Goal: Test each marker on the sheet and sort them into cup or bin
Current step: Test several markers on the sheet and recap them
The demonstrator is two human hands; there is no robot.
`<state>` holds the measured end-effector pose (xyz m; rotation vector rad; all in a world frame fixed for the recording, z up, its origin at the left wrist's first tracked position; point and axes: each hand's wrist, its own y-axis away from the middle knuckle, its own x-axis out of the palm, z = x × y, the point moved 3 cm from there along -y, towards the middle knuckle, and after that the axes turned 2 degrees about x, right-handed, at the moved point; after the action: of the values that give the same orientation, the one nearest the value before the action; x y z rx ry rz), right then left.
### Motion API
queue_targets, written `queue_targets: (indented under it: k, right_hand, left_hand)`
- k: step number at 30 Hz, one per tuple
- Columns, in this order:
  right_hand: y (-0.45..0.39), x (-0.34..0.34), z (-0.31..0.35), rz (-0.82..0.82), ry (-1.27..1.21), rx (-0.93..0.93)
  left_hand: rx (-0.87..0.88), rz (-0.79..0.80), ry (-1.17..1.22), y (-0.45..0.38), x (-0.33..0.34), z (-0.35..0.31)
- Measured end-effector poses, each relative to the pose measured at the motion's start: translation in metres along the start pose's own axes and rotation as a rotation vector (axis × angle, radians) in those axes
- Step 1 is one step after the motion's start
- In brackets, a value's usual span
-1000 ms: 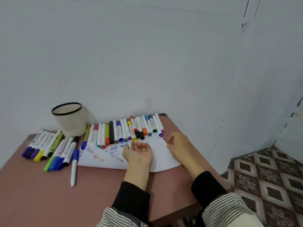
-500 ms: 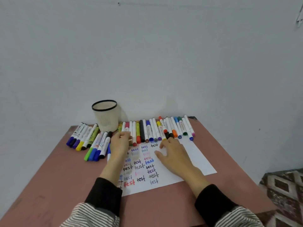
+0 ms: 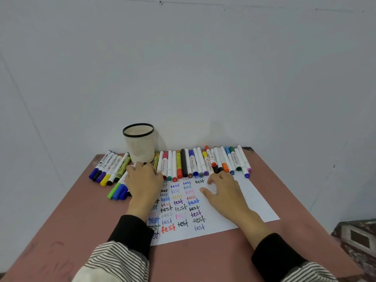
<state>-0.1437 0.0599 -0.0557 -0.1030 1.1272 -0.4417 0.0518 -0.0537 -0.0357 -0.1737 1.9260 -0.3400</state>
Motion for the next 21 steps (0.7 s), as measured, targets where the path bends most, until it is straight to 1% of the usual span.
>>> queue_targets:
  k: [11,16,21]
  right_hand:
    - [0.0015,0.0,0.0,0.0,-0.013,0.005]
    - [0.0014,0.0012,-0.0011,-0.008,-0.014,-0.002]
    - [0.0011,0.0019,-0.002,-0.011,0.0,-0.009]
  left_hand:
    - [-0.037,0.029,-0.06,0.002,-0.004,-0.0007]
    - [-0.035,0.026,-0.178,0.0058,-0.0086,-0.0034]
    - [-0.043,0.053,-0.196,0.0052,-0.0078,-0.0011]
